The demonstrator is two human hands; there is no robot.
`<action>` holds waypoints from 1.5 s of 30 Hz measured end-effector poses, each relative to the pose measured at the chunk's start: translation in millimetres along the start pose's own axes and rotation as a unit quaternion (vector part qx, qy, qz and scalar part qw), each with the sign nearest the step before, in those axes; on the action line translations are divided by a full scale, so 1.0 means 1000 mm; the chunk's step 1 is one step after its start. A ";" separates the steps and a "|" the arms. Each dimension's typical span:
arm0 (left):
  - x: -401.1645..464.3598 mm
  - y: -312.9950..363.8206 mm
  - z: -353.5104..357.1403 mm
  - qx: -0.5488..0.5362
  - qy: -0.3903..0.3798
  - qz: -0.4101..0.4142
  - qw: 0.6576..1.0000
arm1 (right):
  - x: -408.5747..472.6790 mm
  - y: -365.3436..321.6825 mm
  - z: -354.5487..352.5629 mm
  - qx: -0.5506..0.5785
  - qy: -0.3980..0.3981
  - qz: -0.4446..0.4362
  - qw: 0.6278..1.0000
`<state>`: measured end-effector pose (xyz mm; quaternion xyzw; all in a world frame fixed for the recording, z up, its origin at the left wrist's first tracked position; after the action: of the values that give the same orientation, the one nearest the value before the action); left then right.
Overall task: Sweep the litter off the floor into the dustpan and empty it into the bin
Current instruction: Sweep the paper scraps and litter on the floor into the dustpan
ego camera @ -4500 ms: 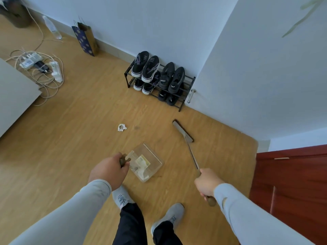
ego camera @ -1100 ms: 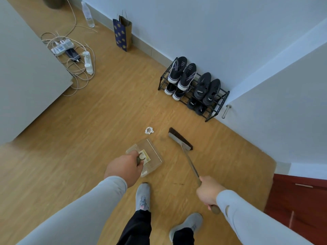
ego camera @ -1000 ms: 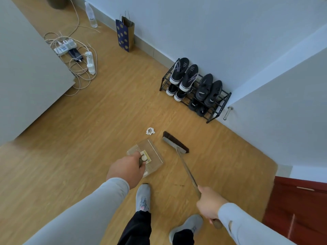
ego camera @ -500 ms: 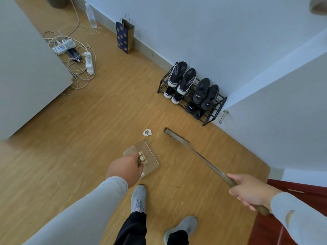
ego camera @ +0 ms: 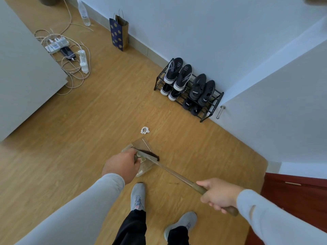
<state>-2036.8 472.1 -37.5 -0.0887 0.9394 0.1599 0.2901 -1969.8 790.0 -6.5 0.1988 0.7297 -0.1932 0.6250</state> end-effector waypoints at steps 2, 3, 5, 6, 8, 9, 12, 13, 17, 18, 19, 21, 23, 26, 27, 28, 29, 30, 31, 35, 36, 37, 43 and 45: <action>-0.003 -0.004 0.001 0.001 0.000 -0.002 1.000 | -0.014 0.014 -0.023 0.031 0.005 0.004 0.999; -0.004 -0.005 0.001 0.004 -0.001 -0.002 1.000 | -0.021 0.022 -0.030 0.039 0.007 0.005 0.999; -0.006 -0.007 0.003 0.003 0.000 0.000 1.000 | -0.033 0.038 -0.040 0.052 0.021 0.015 0.998; -0.006 -0.007 0.005 -0.001 0.001 0.002 1.000 | -0.038 0.046 -0.046 0.056 0.031 0.017 0.998; -0.006 -0.005 0.005 -0.007 0.000 0.005 1.000 | -0.047 0.057 -0.058 0.066 0.057 0.016 0.996; -0.006 -0.004 0.005 -0.008 0.000 0.006 1.000 | -0.050 0.060 -0.065 0.075 0.070 0.015 0.995; -0.006 -0.005 0.005 -0.010 0.002 0.005 1.000 | -0.048 0.053 -0.083 0.101 0.123 0.009 0.987; -0.007 -0.005 0.005 -0.008 0.002 0.004 1.000 | -0.041 0.048 -0.087 0.106 0.140 0.011 0.984; -0.007 -0.006 0.005 -0.002 0.003 0.000 1.000 | 0.013 0.020 -0.086 0.082 0.168 0.016 0.982; -0.006 -0.005 0.006 0.000 0.004 0.001 1.000 | 0.028 0.009 -0.081 0.067 0.168 0.012 0.983; -0.006 -0.004 0.006 0.003 0.005 0.002 1.000 | 0.040 -0.002 -0.071 0.048 0.164 0.010 0.985; -0.004 -0.004 0.007 0.009 0.006 0.001 1.000 | 0.057 -0.021 -0.040 0.012 0.124 0.011 0.992; -0.002 -0.004 0.007 0.013 0.005 0.000 1.000 | 0.059 -0.030 0.000 -0.025 0.068 0.016 0.997; 0.001 -0.003 0.006 0.009 0.002 -0.002 1.000 | 0.039 -0.027 0.037 -0.120 0.011 0.014 0.993; 0.002 -0.002 0.005 0.006 0.000 -0.002 1.000 | 0.030 -0.025 0.038 -0.127 -0.002 0.011 0.992; 0.002 -0.001 0.004 0.002 -0.002 -0.002 1.000 | 0.021 -0.022 0.035 -0.118 -0.018 0.008 0.993; 0.002 -0.001 0.003 0.002 -0.003 -0.002 1.000 | 0.014 -0.019 0.028 -0.100 -0.029 0.003 0.995; 0.001 -0.001 0.003 0.001 -0.003 -0.001 1.000 | 0.008 -0.016 0.017 -0.080 -0.029 -0.002 0.996; 0.000 -0.002 0.002 0.001 -0.003 -0.001 1.000 | 0.004 -0.012 0.003 -0.059 -0.026 -0.002 0.998; -0.010 -0.016 -0.001 -0.012 -0.010 -0.008 1.000 | -0.012 0.000 -0.026 -0.022 -0.016 0.011 1.000; -0.013 -0.021 -0.001 -0.014 -0.010 -0.010 1.000 | -0.017 0.000 -0.027 -0.024 -0.015 0.015 0.999; -0.017 -0.026 -0.003 -0.016 -0.009 -0.013 1.000 | -0.022 -0.001 -0.027 -0.029 -0.013 0.017 0.999; -0.033 -0.044 -0.026 -0.044 0.019 -0.021 0.999 | -0.055 -0.014 -0.052 -0.075 0.021 -0.004 0.997; -0.036 -0.045 -0.035 -0.052 0.028 -0.019 0.998 | -0.065 -0.018 -0.063 -0.078 0.041 -0.007 0.996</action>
<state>-2013.8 420.2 -1.4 -0.1257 0.9358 0.2002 0.2614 -2022.9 805.5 67.8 0.1522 0.7688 -0.1316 0.6070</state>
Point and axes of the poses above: each hand's wrist, its own x-axis towards the middle knuckle, its own z-axis out of the palm, y = z × x, the point moved 9 cm from there along x, towards the middle knuckle, and after that the axes turned 1 degree about y, right-handed, at the moved point
